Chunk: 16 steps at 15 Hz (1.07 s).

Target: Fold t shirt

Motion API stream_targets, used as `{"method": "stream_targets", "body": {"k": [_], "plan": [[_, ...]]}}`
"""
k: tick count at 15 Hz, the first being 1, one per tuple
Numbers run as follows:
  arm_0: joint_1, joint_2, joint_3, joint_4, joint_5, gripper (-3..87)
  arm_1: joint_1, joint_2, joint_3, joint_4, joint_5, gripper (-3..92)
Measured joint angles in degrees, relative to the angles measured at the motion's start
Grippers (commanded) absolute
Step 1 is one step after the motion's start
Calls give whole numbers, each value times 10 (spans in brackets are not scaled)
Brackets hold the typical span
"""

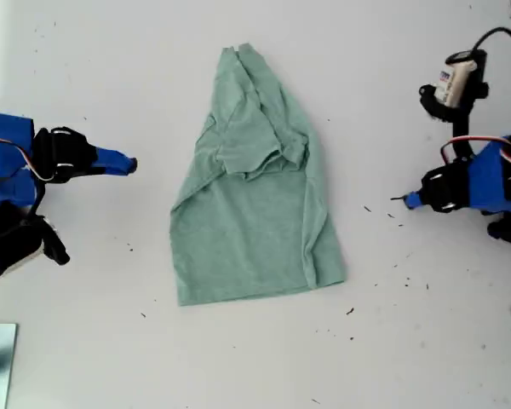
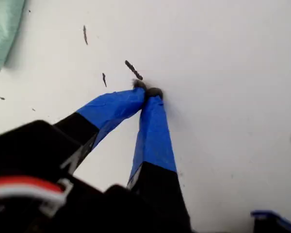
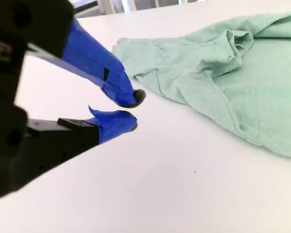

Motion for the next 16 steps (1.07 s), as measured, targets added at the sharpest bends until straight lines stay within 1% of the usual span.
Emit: {"method": "stream_targets", "body": {"k": [1,3,4,5,6,8,9,10,11,12,16], "plan": [[10,-11,-1,0,-13,-3,24,18,21,-16,-18,12],[52,-54,-48,16,-76,-3,42,58,42,-15,-30,12],[91,-130,-100,27,-126,-3,45,84,47,-5,-31,12],[135,-234,-188,61,-167,-3,47,109,48,8,-31,12],[164,-370,-314,129,-191,-1,47,127,53,21,-31,12],[207,-634,-626,298,-187,-1,47,178,54,47,-31,12],[217,-733,-775,343,-171,-2,47,187,54,53,-31,12],[220,-804,-889,358,-148,94,47,192,54,54,-31,12],[219,-845,-946,363,-116,178,47,194,54,54,-31,12],[221,-866,-968,367,-104,209,47,195,54,55,-31,12],[222,-891,-975,367,-112,235,47,201,54,56,-31,25]]}}
